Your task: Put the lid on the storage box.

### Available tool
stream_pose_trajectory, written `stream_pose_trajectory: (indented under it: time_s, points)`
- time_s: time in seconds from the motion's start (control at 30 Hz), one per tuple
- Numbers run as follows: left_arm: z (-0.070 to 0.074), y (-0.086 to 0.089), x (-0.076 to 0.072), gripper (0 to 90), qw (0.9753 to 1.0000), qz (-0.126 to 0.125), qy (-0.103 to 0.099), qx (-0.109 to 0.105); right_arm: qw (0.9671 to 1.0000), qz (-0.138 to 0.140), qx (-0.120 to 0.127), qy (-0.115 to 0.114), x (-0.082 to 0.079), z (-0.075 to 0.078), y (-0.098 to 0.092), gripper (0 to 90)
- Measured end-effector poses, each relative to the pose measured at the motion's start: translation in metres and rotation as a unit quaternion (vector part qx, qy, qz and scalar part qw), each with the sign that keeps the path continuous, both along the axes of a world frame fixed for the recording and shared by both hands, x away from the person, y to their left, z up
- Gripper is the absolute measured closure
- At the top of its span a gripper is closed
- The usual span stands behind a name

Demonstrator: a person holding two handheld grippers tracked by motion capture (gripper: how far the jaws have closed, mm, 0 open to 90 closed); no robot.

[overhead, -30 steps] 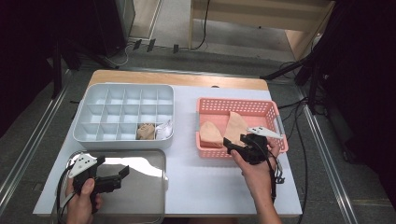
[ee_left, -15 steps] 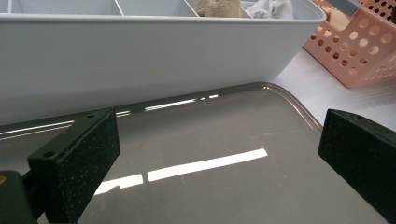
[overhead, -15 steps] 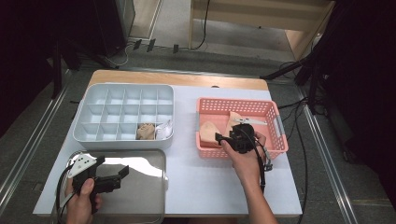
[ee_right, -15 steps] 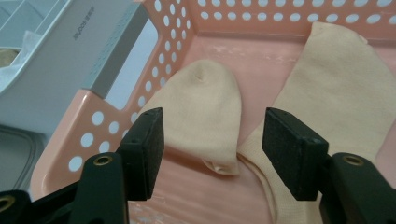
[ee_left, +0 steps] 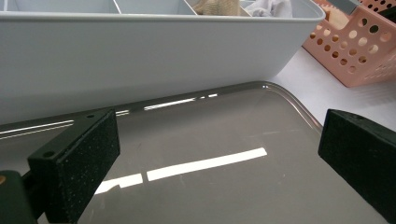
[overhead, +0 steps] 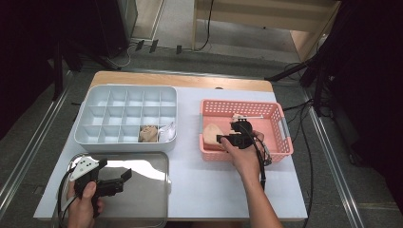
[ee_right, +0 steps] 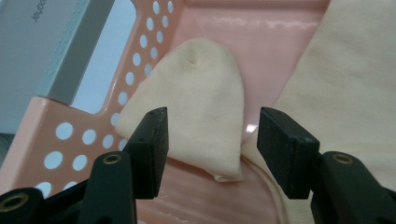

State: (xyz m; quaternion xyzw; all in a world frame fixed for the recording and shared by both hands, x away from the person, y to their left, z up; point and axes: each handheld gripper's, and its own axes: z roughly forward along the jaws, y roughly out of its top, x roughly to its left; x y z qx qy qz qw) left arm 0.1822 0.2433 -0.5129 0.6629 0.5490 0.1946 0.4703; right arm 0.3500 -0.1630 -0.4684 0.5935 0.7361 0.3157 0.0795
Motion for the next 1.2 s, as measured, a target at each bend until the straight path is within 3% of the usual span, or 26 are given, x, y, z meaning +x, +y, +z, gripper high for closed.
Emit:
stream_pose_trajectory:
  time_s: [0.17,0.27,0.3,0.37,0.47,0.5,0.53,0.63,0.7,0.77,0.83,0.9,1.0,1.07,1.13,1.2]
  points:
    - [0.0,0.0,0.0,0.0,1.0,-0.001,0.0,-0.001,0.9985,-0.008,0.013,0.053,0.01,-0.003,0.0,39.5]
    - [0.0,0.001,0.0,0.0,1.0,-0.002,0.0,-0.002,0.9975,-0.016,0.007,0.069,0.013,-0.005,0.0,39.4]
    - [0.0,0.001,0.0,0.0,1.0,-0.002,0.001,-0.001,0.9959,-0.019,0.002,0.088,0.016,-0.008,-0.001,40.5]
    - [0.0,0.002,0.0,0.0,1.0,0.002,0.001,-0.003,0.9941,-0.025,0.004,0.105,0.019,-0.013,-0.001,46.2]
    - [0.0,0.004,0.0,0.0,1.0,0.002,0.0,-0.003,0.9924,-0.015,0.022,0.12,0.022,-0.019,-0.002,64.3]
    - [0.0,0.004,0.0,0.0,1.0,0.002,0.0,-0.003,0.9924,-0.015,0.022,0.12,0.022,-0.019,-0.002,64.3]
    - [0.0,0.004,0.0,0.0,1.0,0.003,0.001,-0.006,0.9918,-0.005,0.035,0.123,0.022,-0.021,-0.003,77.1]
    - [0.0,0.004,0.001,0.0,1.0,0.004,0.0,-0.006,0.9938,-0.006,0.04,0.103,0.019,-0.017,-0.005,85.5]
    - [0.0,0.004,0.001,0.0,1.0,0.003,0.0,-0.006,0.9942,-0.007,0.044,0.098,0.018,-0.015,-0.006,86.6]
    - [0.0,0.004,0.001,0.0,1.0,0.004,0.001,-0.006,0.9962,-0.015,0.051,0.068,0.014,-0.009,-0.011,87.9]
    - [0.0,0.004,0.001,0.0,1.0,0.003,0.0,-0.006,0.9966,-0.017,0.054,0.06,0.013,-0.008,-0.012,88.1]
    - [0.0,0.004,0.001,0.0,1.0,0.004,0.0,-0.006,0.9975,-0.03,0.058,0.027,0.007,-0.007,-0.016,88.4]
    - [0.0,0.004,0.001,0.0,1.0,0.004,0.001,-0.006,0.9972,-0.022,0.07,-0.009,0.002,-0.007,-0.019,88.4]
    - [0.0,0.004,0.001,0.0,1.0,0.002,0.002,-0.004,0.9972,-0.021,0.071,-0.006,0.001,-0.008,-0.018,87.9]
    - [0.0,0.003,0.001,0.0,1.0,0.002,0.001,-0.002,0.996,-0.013,0.088,0.006,0.004,-0.01,-0.019,85.6]
    - [0.0,0.003,0.001,0.0,1.0,0.001,0.003,-0.002,0.9945,-0.005,0.101,0.029,0.007,-0.013,-0.016,76.7]
